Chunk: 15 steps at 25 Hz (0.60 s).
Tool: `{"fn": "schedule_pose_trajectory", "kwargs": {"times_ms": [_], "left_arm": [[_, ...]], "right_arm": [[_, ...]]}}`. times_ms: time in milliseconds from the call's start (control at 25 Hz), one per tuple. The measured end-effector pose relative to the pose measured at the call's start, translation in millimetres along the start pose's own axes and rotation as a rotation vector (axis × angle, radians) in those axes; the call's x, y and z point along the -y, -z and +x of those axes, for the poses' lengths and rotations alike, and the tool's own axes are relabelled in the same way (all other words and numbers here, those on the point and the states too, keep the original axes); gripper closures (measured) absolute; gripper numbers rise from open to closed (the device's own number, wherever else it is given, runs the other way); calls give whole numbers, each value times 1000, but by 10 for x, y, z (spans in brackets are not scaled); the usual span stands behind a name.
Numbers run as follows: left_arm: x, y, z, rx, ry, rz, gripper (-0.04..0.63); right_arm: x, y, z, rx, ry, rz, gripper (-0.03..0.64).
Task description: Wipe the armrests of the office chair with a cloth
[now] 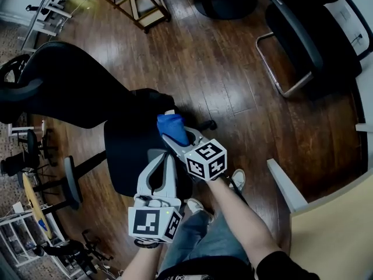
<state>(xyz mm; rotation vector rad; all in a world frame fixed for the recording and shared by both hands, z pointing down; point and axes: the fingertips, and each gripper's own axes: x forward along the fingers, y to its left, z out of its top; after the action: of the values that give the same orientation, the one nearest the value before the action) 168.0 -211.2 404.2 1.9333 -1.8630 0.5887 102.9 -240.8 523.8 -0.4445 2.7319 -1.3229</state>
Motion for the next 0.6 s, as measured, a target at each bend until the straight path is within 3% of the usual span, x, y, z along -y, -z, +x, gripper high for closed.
{"fn": "schedule_pose_trajectory", "kwargs": {"times_ms": [160,280,600], "left_arm": [[39,13,-31,-2,22,13,617],[126,-21,-87,15,57,68,617],[361,66,-305,38,159,143,617]], "right_arm": [[-26,6,-143,15,34,-47,482],[114,165,-315,19,102,-53,482],[569,1260,-803,1,276,112,482]]}}
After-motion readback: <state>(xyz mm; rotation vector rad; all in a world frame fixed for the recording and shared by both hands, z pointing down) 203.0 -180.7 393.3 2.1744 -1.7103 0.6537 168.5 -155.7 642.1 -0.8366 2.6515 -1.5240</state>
